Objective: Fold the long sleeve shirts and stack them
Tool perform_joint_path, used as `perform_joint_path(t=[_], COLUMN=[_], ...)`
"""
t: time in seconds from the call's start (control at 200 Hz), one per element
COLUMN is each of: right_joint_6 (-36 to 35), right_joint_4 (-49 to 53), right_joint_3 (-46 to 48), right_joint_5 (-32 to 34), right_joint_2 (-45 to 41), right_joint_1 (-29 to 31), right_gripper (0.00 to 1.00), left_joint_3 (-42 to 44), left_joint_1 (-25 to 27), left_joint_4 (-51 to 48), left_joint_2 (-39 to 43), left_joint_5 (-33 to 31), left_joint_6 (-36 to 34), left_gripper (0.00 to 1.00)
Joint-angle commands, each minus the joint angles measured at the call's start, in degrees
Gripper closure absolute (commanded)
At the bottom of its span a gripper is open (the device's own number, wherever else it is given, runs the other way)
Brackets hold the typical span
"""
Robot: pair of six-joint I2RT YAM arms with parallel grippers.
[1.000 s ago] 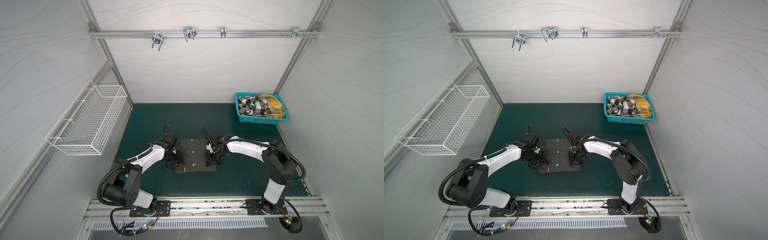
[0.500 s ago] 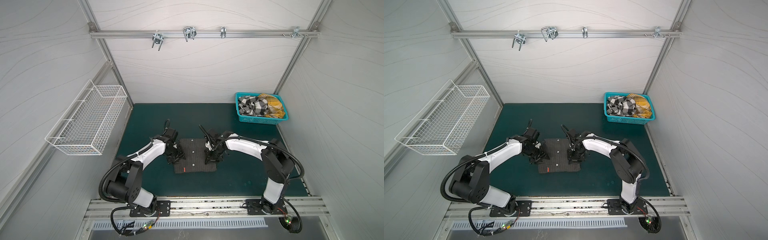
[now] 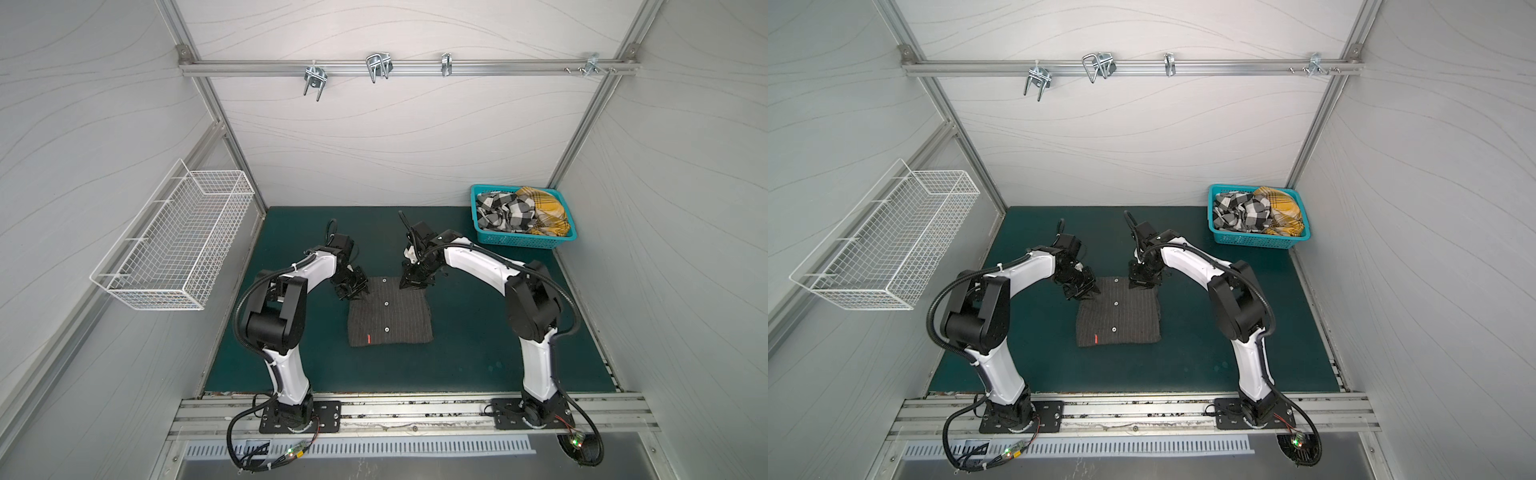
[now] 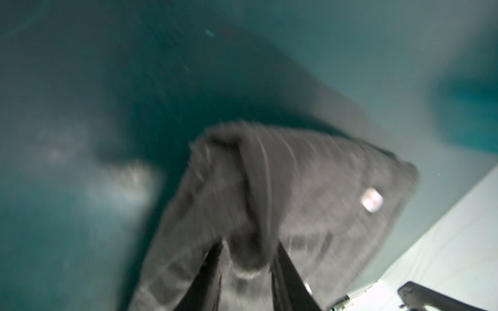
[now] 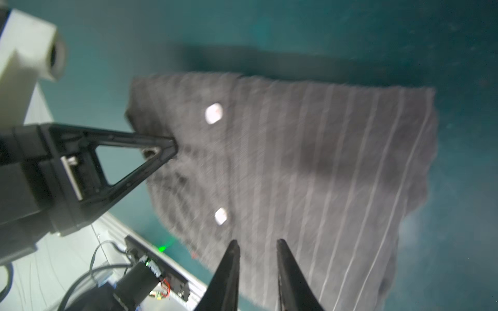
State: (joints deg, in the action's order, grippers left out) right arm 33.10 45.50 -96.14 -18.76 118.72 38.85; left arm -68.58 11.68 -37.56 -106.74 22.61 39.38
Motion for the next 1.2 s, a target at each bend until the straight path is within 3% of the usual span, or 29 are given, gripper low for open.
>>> perform_joint_path(t=[0.0,0.29,0.41,0.525,0.725,0.88,1.04,1.191], right_joint_6=[-1.0,-2.9,-3.7,-4.1,-5.7,-5.0,-3.4,-1.0], right_joint_4=[0.9,1.3,2.2,3.5,6.6,6.7,6.5,3.6], right_joint_3=[-1.6,-2.7,-2.4,-2.5,-1.0,5.6,11.8,18.6], right_joint_5=[-1.7,-1.2,-1.0,-0.1,2.8,5.2,9.6,10.5], right_joint_2=[3.9,11.0,10.1,6.1,-3.8,-12.4,-19.6,-24.7], right_joint_1=[-2.3,-5.5,-5.5,-5.5,-3.9,-1.3,2.8,3.9], right_gripper=[0.74,0.76,0.76,0.76,0.71,0.65,0.6,0.53], left_joint_3=[-3.3,-1.2,-0.1,0.5,-2.9,-3.3,6.1,17.7], left_joint_1=[-0.5,-0.7,-0.7,-0.6,-0.6,-0.5,-1.7,-8.0], left_joint_4=[1.1,2.9,4.0,4.7,-1.0,-5.2,-2.3,2.4], left_joint_2=[-1.9,-4.7,-4.3,-1.6,9.8,20.5,32.9,40.6], left_joint_5=[0.2,1.2,2.6,4.3,3.0,0.9,-5.1,1.0], left_joint_6=[-0.8,-0.2,0.6,1.5,-0.6,-3.8,-5.2,-2.0], left_gripper=[0.7,0.69,0.68,0.61,0.45,0.39,0.39,0.34])
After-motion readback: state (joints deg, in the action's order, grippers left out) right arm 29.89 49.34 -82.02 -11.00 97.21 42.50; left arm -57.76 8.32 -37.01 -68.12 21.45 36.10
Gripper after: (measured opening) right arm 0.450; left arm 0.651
